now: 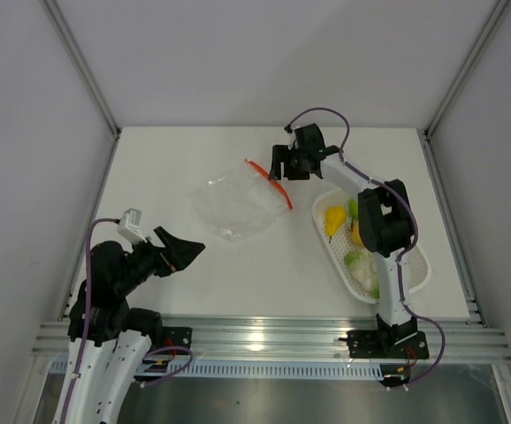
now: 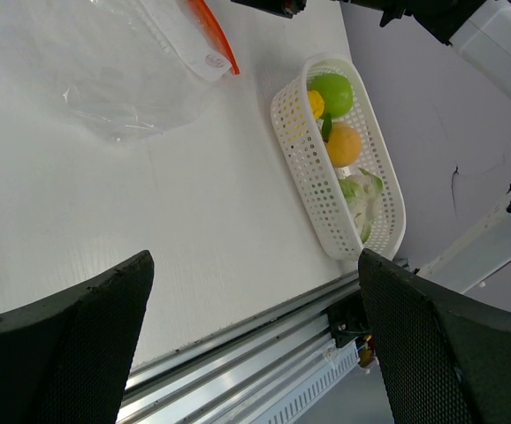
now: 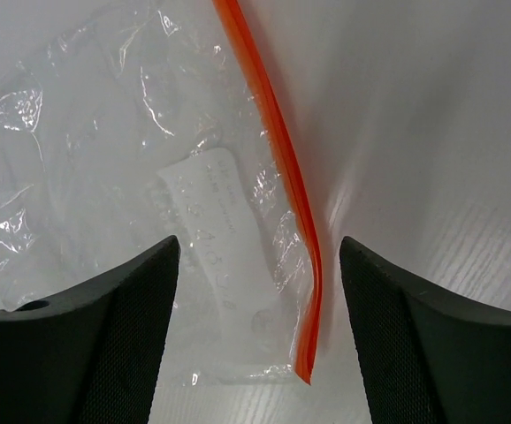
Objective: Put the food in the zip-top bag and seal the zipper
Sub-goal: Pick up the zipper food storage bag at the center of the board.
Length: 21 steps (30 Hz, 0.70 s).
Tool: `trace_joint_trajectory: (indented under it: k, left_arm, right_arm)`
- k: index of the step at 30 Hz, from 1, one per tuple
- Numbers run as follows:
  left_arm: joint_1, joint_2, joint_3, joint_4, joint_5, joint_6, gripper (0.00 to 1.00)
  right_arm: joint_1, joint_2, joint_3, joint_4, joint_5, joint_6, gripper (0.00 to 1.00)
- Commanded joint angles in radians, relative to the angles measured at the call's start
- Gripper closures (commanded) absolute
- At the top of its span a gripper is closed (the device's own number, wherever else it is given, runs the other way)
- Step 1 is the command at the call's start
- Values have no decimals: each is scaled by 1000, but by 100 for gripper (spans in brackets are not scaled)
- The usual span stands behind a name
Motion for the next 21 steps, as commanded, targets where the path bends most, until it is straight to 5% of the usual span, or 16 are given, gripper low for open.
trace_joint_trajectory:
  k: [1, 17, 21]
  left_arm:
    - [-4, 12, 23, 35, 23, 18, 2]
    - [-4, 27, 17, 37, 51, 9, 6]
    - [-4, 32, 14, 40, 55, 4, 8]
  right_arm:
    - [1, 21, 36, 16, -59, -18, 25]
    - [-2, 28, -82, 81, -99, -19, 30]
    - [1, 28, -105, 84, -110, -27, 41]
